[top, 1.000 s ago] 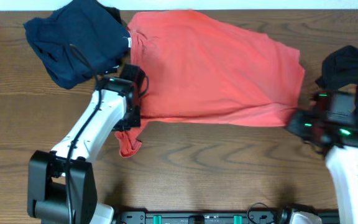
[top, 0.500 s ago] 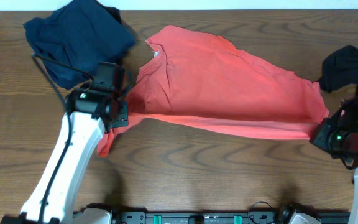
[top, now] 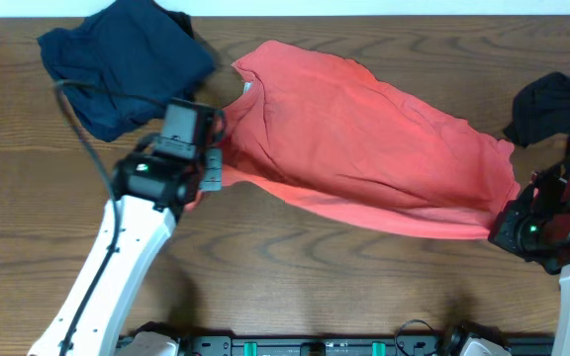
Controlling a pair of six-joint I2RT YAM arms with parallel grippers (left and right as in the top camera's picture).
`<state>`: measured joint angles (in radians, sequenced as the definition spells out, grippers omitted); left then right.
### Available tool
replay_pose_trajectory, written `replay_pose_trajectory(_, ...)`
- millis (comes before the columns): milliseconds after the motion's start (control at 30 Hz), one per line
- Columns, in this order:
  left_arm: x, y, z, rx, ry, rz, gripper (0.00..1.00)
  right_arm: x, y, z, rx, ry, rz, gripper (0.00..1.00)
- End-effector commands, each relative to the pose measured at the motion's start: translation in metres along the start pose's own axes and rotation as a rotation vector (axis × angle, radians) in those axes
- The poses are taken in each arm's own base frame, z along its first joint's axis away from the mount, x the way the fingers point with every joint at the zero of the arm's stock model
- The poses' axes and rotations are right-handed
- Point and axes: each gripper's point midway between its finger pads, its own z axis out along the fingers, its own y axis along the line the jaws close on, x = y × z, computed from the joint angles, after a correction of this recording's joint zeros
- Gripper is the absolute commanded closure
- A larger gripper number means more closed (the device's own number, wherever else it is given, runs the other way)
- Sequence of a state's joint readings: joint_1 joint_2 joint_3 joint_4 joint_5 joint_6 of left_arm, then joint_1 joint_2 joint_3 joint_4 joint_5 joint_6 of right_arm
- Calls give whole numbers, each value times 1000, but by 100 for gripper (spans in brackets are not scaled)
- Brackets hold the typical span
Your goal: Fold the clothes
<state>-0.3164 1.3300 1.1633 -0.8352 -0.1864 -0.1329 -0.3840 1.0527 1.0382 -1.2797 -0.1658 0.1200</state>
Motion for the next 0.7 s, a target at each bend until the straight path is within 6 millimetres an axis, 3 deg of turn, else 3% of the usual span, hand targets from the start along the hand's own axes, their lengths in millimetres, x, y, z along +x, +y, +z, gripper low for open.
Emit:
replay_pose_trajectory(0,-6,-16,7,12,-15,80,94,-3,-11,11,43,13,27,99)
replay_pose_trajectory(367,-43,-34,30,6,-133,98,94,-36,-28,82,90,22,186,99)
replay_pose_trajectory(667,-52,-52,63,28,-138,124,94,-45,-34,115,107,64,191,99)
